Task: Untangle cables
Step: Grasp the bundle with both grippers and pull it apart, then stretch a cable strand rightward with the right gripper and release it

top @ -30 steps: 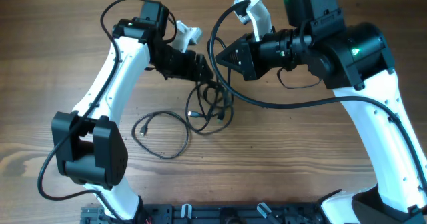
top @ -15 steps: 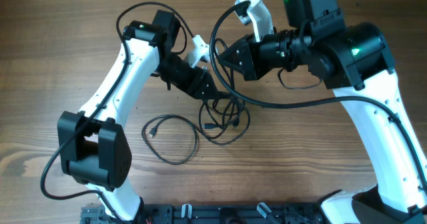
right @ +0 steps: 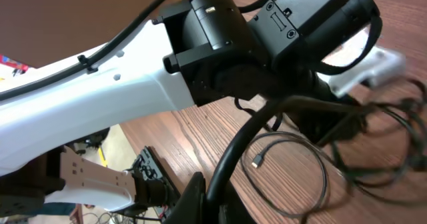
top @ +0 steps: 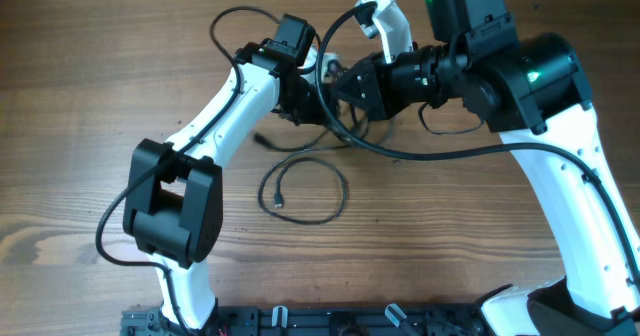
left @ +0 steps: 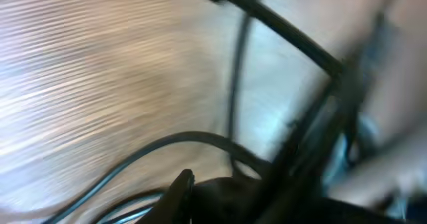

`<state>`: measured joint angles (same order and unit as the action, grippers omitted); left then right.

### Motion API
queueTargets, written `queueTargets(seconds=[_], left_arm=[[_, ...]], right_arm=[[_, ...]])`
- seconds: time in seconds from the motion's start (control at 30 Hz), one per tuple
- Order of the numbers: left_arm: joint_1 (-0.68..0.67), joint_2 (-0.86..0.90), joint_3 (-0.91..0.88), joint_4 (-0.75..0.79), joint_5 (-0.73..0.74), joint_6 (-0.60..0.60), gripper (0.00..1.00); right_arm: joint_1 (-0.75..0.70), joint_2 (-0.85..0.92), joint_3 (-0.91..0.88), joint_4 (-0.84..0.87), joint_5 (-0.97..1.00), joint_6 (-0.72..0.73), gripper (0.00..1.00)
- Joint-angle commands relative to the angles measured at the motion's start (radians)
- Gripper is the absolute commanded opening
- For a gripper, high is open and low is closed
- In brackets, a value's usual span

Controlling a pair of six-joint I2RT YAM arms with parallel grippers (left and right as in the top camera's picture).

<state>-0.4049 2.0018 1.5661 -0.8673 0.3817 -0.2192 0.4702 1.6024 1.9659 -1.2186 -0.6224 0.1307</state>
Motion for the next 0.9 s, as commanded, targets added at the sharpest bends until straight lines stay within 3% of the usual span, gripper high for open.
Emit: queueTargets(seconds=[0.0,0.03,0.13,0.23,0.37,0.5,0.6,0.63,0.67,0.73,0.87], left_arm=[[0.006,0.011,0.002,-0.004,-0.357,-0.325,0.2],[0.015,0.011,0.002,-0.009,-0.361,-0.325,0.21],[0.035,0.011,0.002,-0.019,-0.361,-0.325,0.22],[0.083,0.011,0.002,-0.04,-0.36,-0.325,0.21],[0.144,0.011,0.002,-0.053,-0.361,-0.319,0.05],[0.213,0.011,0.002,-0.062,-0.36,-0.28,0.04],[0.234,0.011,0.002,-0.072,-0.375,-0.247,0.04],[0.241,0.011,0.002,-0.08,-0.388,-0.236,0.07],[0.249,0.011,0.002,-0.089,-0.403,-0.23,0.32],[0.266,0.011,0.002,-0.106,-0.414,-0.23,0.56],[0.279,0.011,0.002,-0.11,-0.414,-0.23,0.63]], right_arm=[[-0.016,-0.077,0.02,0.005,0.121,0.072,0.04],[-0.063,-0.139,0.02,0.005,0.231,0.134,0.04],[-0.169,-0.211,0.02,-0.001,0.301,0.196,0.04],[-0.399,-0.298,0.02,-0.006,0.315,0.263,0.04],[-0.589,-0.331,0.02,-0.015,0.325,0.266,0.04],[-0.64,-0.286,0.02,-0.049,0.354,0.229,0.04],[-0.669,-0.217,0.02,-0.043,0.591,0.273,0.04],[-0.699,-0.203,0.02,-0.028,0.586,0.273,0.04],[-0.736,-0.192,0.02,-0.01,0.555,0.273,0.04],[-0.801,-0.185,0.02,0.015,0.392,0.237,0.04],[-0.805,-0.185,0.02,-0.009,0.285,0.13,0.04]])
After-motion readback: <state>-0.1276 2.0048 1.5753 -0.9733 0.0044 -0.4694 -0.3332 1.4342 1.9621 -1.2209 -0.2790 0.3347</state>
